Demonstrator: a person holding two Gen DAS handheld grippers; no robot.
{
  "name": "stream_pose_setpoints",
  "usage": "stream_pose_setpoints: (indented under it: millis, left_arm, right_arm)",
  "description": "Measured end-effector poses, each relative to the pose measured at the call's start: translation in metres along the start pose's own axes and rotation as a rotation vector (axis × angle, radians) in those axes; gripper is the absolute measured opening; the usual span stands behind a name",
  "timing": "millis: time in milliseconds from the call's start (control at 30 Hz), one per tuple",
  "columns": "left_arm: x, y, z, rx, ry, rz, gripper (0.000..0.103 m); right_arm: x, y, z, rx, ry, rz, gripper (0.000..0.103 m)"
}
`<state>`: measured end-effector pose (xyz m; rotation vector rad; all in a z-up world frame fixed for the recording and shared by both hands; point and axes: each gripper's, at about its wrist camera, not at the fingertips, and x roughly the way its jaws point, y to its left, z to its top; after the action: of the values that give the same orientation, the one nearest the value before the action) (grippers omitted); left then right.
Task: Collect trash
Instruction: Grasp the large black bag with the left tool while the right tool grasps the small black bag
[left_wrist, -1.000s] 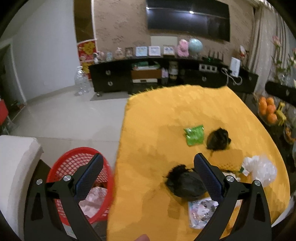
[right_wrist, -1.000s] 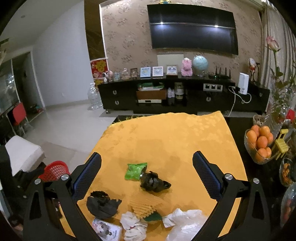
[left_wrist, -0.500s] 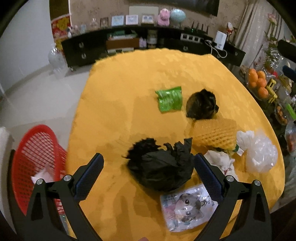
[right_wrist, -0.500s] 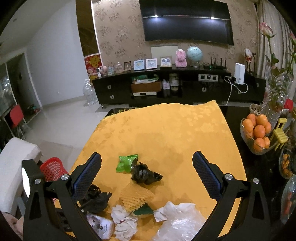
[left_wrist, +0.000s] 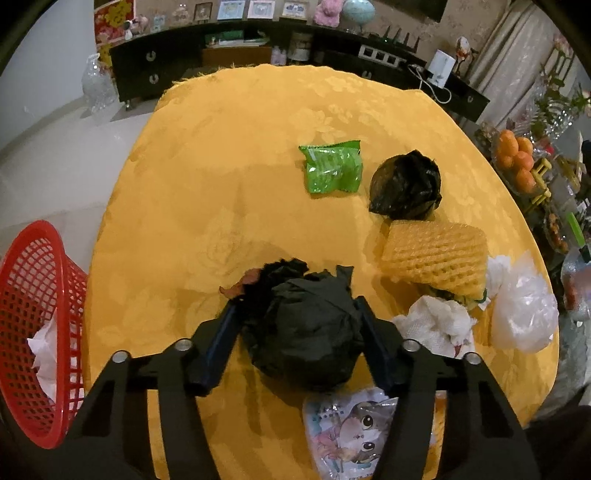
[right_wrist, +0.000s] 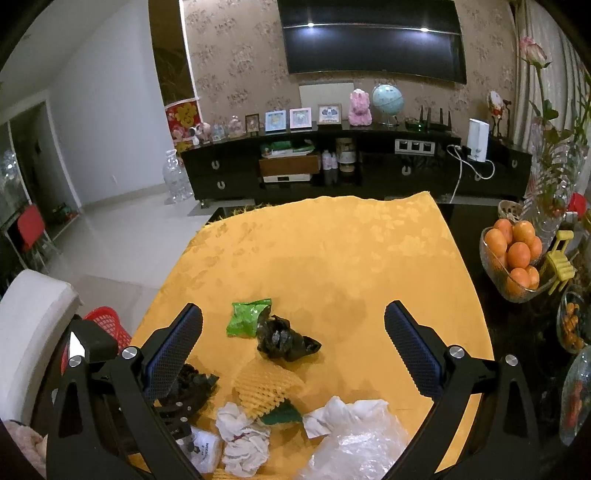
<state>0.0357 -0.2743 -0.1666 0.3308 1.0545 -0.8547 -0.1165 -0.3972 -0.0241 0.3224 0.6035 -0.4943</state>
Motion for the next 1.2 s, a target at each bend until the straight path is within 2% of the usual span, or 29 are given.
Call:
stream_pose_setpoints:
  millis: [200,300,633,800,967,1200]
  left_arm:
    - [-0.012,0.004,0.002,-0.019,-0.019,-0.009,0.048]
    - [-0.026,0.007,0.006,-0.031,-0.054,-0.007,0.047]
    - [-0.116,0.022,0.016,-0.04,-0.281,0.038,0.047]
    - [-0.155,0.033,0.017,-0.036,-0.394,0.111,0.047]
    - [-0.171,0.047,0.018,-0.061,-0.427,0.147,0.047]
    - [-0.172,0.063,0.018,-0.079,-0.415,0.185,0.047]
  right_arm:
    - [0.005,-0.003,-0.002,0.011,0.009,-0.004,0.096]
    - [0.009,-0.005,-0.001,0.029,0.018,-0.002,0.096]
    - [0.037,0.0,-0.004,0.033,0.091,0.005,0.096]
    - [0.071,0.017,0.0,-0.059,0.158,0.03,0.096]
    - [0.112,0.026,-0.004,-0.151,0.225,0.031,0.086]
    - [0.154,0.026,-0.023,-0.167,0.357,0.036,0.068]
